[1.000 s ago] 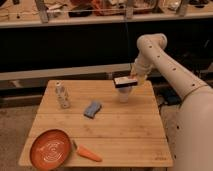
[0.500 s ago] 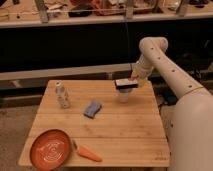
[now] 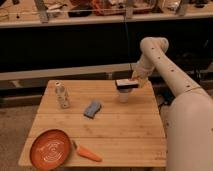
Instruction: Place the eraser in the ceramic cup
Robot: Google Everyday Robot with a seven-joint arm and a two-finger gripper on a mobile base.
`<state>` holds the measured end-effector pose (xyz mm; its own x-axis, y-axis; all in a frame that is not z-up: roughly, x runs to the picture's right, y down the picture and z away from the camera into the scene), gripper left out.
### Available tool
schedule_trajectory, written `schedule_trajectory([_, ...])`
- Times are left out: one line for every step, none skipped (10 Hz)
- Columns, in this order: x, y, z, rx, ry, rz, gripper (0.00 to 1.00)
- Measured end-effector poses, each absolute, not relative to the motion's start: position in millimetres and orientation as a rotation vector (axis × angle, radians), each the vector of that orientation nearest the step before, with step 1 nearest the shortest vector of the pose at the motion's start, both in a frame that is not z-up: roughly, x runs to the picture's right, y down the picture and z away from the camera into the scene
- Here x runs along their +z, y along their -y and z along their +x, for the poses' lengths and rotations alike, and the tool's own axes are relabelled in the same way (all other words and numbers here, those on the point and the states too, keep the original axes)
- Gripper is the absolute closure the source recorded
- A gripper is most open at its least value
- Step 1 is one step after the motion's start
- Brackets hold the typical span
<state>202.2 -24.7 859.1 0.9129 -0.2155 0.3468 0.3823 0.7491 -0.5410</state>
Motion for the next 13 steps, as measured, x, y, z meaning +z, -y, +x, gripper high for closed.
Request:
schedule_trajectory([863, 24, 198, -0.337, 0.270, -0.655, 1.00])
schedule_trajectory([866, 23, 197, -0.341, 0.265, -0.666, 1.00])
schedule_trajectory([868, 21, 197, -0.343, 0.261, -0.675, 1.00])
schedule_trajectory([869, 21, 196, -0.346, 0.259, -0.677, 1.00])
schedule_trajectory([871, 20, 194, -0.353, 0.254, -0.685, 1.00])
schedule_trajectory([872, 20, 193, -0.358, 0.252, -0.687, 0.98])
schedule_trajectory([873, 21, 191, -0.365, 0.251, -0.688, 0.93])
schedule_trajectory([871, 21, 187, -0.370, 0.257, -0.687, 0.91])
schedule_trajectory([869, 20, 186, -0.374, 0.258, -0.689, 0.90])
schedule_trajectory([867, 19, 186, -0.376, 0.258, -0.691, 0.85])
schedule_trajectory([867, 18, 188, -0.376, 0.256, -0.692, 0.76])
schedule_trajectory([867, 19, 184, -0.382, 0.259, -0.692, 0.64])
schedule_trajectory([866, 20, 181, -0.387, 0.262, -0.690, 0.56])
